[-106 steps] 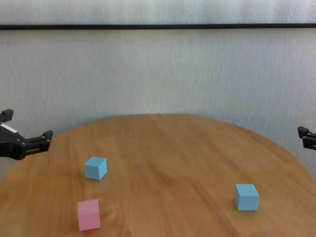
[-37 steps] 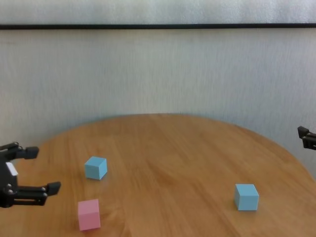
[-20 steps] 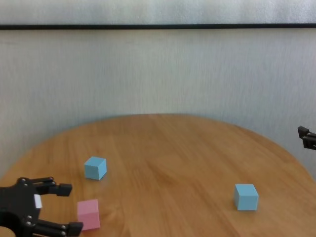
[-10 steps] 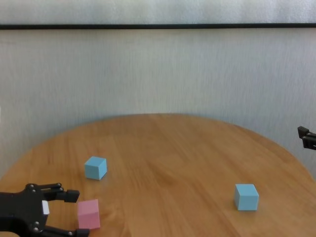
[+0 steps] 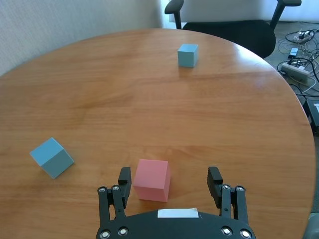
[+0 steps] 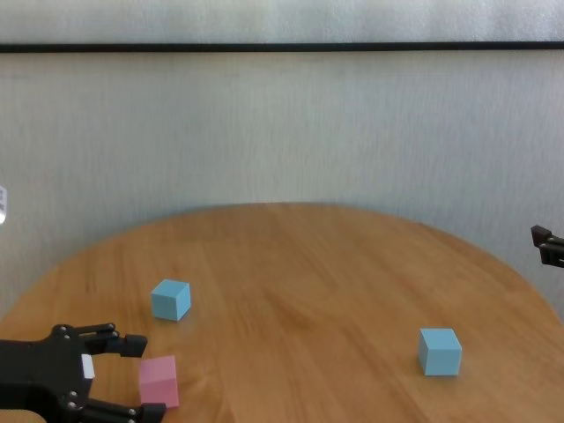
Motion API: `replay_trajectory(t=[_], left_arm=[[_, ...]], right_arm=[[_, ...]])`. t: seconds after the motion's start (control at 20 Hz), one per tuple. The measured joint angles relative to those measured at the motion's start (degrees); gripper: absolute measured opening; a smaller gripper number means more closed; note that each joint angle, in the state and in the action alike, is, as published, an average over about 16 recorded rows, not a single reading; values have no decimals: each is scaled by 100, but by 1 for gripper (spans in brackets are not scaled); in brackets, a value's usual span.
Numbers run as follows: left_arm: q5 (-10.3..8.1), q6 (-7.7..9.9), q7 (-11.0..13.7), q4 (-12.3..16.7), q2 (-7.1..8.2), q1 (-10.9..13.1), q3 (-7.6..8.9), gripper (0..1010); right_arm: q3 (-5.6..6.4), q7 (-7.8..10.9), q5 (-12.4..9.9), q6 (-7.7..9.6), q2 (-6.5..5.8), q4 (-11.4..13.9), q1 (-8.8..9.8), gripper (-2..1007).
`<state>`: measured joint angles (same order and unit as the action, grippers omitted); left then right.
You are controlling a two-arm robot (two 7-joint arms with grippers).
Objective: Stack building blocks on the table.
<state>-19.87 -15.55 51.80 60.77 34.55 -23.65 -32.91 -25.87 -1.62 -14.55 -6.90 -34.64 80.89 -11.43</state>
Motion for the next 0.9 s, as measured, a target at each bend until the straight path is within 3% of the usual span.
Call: replay_trajectory(t=[0.9], left_arm=[[159, -170, 76, -535, -281, -292, -86, 1002]], right_arm=[[0, 0, 0, 0, 0, 0, 0, 1005]])
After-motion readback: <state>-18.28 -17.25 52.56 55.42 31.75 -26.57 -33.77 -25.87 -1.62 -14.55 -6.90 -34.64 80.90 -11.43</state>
